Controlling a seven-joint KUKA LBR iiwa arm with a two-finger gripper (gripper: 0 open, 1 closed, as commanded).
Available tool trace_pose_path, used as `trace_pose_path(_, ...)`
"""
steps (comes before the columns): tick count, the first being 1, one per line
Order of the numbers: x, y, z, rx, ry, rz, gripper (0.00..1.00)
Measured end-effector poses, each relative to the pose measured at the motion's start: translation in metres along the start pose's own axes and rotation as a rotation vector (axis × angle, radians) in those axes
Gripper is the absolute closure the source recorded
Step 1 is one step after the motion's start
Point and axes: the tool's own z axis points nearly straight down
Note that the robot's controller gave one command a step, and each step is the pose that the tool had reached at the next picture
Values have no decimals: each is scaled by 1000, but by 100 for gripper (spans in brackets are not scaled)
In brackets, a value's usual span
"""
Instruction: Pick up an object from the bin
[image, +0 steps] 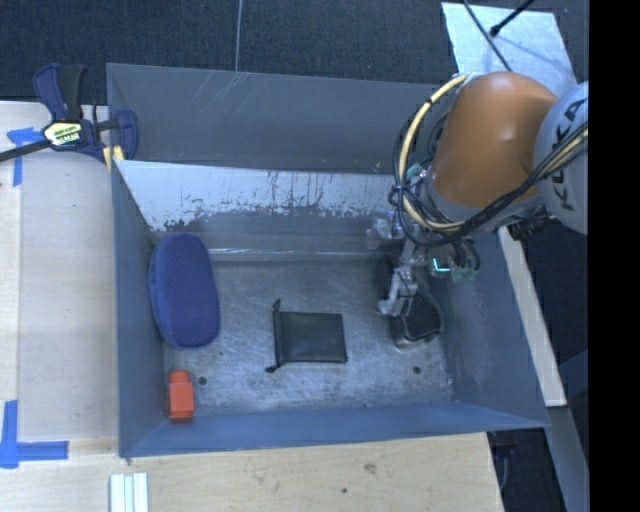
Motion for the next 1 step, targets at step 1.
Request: trace_pose_path(1, -12, 58, 132, -1, -1, 196, 0)
